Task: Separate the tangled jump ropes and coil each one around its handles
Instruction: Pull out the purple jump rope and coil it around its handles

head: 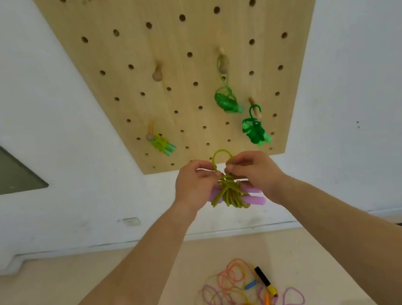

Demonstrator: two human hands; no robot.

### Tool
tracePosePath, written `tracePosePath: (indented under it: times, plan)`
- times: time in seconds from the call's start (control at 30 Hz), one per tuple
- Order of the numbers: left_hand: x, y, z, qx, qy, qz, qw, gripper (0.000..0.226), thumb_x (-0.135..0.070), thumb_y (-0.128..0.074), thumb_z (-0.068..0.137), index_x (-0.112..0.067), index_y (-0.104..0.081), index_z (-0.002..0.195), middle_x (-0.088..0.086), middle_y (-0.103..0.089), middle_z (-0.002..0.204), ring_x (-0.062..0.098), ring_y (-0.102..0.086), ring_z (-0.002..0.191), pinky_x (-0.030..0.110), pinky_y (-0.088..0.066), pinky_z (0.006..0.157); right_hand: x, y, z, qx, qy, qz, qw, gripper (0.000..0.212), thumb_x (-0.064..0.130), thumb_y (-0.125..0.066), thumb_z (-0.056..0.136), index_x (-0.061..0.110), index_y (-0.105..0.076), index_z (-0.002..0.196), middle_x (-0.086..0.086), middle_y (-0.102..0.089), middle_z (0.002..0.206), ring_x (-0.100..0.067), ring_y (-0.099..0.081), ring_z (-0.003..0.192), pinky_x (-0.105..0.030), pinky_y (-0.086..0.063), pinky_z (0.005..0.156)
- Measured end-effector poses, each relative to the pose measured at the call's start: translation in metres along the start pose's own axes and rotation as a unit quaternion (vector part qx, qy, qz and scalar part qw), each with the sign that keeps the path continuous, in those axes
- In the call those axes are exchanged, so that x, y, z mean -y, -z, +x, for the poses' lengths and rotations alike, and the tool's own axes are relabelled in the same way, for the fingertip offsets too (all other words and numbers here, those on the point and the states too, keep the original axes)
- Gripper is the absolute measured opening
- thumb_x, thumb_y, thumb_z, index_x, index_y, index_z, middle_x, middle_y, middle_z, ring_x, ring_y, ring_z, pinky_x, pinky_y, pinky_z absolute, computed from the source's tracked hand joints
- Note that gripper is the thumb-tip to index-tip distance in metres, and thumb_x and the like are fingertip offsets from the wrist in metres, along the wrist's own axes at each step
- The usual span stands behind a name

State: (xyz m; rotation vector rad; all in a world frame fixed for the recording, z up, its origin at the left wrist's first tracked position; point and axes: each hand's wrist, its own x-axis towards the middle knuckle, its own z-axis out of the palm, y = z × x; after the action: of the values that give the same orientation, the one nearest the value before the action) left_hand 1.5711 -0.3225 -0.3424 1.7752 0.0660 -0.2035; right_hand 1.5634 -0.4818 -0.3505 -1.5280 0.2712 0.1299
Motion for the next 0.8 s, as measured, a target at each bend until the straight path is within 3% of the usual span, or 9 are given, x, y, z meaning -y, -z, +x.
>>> tracePosePath:
  times: [0.2, 0.3, 0.4, 0.5, 0.67, 0.8]
  plan:
    - [-0.081, 0.008, -0.009, -0.035, -0.025, 0.021, 0.999, 0.017, -0.004, -0.075, 0.082, -0.012, -0.064, 0.091, 0.009, -0.073, 0.084, 0.015, -0.069, 0.067, 0.014, -0.048, 0.053, 0.081, 0.006, -0.011, -0.004, 0.051, -0.05, 0.997, 0.015, 0.005, -0.072, 0.088, -0.003, -0.068, 0.099, -0.017, -0.071, 0.088, -0.029, -0.072, 0.083, -0.027, -0.057, 0.061]
    - [-0.109, 0.019, -0.011, -0.066, -0.037, 0.011, 0.997, 0.017, -0.007, -0.076, 0.083, -0.012, -0.066, 0.096, 0.007, -0.074, 0.086, 0.016, -0.069, 0.077, 0.016, -0.048, 0.062, 0.114, -0.002, -0.011, 0.006, 0.077, -0.045, 0.996, 0.011, 0.003, -0.071, 0.089, -0.004, -0.068, 0.097, -0.022, -0.07, 0.091, -0.034, -0.071, 0.084, -0.035, -0.059, 0.071]
    - [-0.127, 0.033, -0.008, -0.101, -0.046, -0.016, 0.994, 0.017, -0.007, -0.075, 0.084, -0.011, -0.066, 0.098, 0.007, -0.074, 0.088, 0.016, -0.07, 0.079, 0.016, -0.05, 0.066, 0.139, -0.016, -0.011, 0.019, 0.077, -0.02, 0.997, 0.011, 0.002, -0.068, 0.091, -0.004, -0.067, 0.1, -0.017, -0.069, 0.09, -0.026, -0.068, 0.079, -0.024, -0.058, 0.062]
    - [-0.137, 0.051, 0.003, -0.127, -0.064, -0.028, 0.989, 0.015, -0.007, -0.075, 0.084, -0.014, -0.066, 0.092, 0.006, -0.075, 0.087, 0.015, -0.07, 0.079, 0.016, -0.05, 0.068, 0.154, -0.037, 0.002, 0.014, 0.069, 0.012, 0.997, 0.003, 0.002, -0.066, 0.092, 0.001, -0.066, 0.095, -0.014, -0.068, 0.088, -0.024, -0.066, 0.079, -0.023, -0.053, 0.049]
    - [-0.14, 0.081, 0.044, -0.15, -0.066, -0.054, 0.985, 0.015, -0.005, -0.075, 0.085, -0.009, -0.066, 0.096, 0.009, -0.073, 0.088, 0.007, -0.067, 0.06, 0.013, -0.05, 0.051, 0.165, -0.075, 0.045, -0.037, 0.076, -0.009, 0.996, 0.002, 0.007, -0.069, 0.091, 0.007, -0.07, 0.09, -0.011, -0.072, 0.085, -0.021, -0.07, 0.077, -0.024, -0.047, 0.049]
    - [-0.134, 0.096, 0.086, -0.153, -0.065, -0.051, 0.985, 0.012, -0.007, -0.074, 0.085, -0.014, -0.067, 0.092, 0.01, -0.075, 0.091, 0.011, -0.071, 0.061, 0.033, -0.062, 0.066, 0.172, -0.099, 0.078, -0.077, 0.053, -0.001, 0.996, 0.008, 0.006, -0.07, 0.091, 0.011, -0.067, 0.085, -0.011, -0.072, 0.083, -0.023, -0.07, 0.076, -0.027, -0.047, 0.052]
